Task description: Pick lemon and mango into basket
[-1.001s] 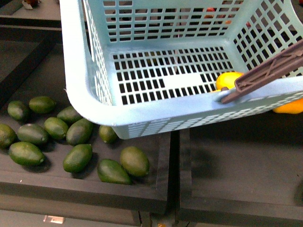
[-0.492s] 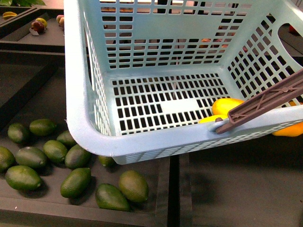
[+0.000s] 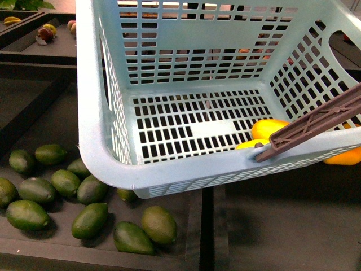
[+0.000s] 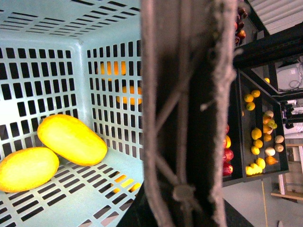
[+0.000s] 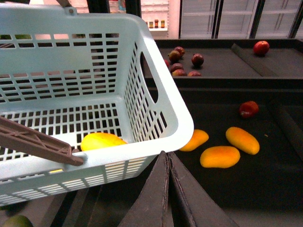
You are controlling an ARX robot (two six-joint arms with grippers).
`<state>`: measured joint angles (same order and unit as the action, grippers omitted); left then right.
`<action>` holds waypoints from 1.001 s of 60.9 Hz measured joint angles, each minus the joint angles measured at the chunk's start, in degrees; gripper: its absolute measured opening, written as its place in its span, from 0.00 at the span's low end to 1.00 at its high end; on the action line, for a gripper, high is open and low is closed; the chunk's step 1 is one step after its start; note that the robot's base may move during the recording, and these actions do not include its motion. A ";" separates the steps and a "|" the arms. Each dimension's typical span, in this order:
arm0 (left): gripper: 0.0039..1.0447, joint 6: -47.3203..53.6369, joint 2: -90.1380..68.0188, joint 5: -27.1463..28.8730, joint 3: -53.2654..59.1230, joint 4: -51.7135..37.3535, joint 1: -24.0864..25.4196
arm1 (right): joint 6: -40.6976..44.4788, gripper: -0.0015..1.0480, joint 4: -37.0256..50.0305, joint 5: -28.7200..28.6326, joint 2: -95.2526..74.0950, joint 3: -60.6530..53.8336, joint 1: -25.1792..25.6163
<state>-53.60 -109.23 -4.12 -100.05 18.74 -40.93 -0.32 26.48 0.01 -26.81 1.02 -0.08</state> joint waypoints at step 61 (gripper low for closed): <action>0.04 -0.04 0.00 0.04 0.00 0.00 0.07 | 0.00 0.02 -26.23 0.11 26.27 0.00 0.00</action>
<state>-53.65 -109.23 -4.08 -100.05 18.74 -40.86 -0.32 0.25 0.12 -0.54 1.02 -0.08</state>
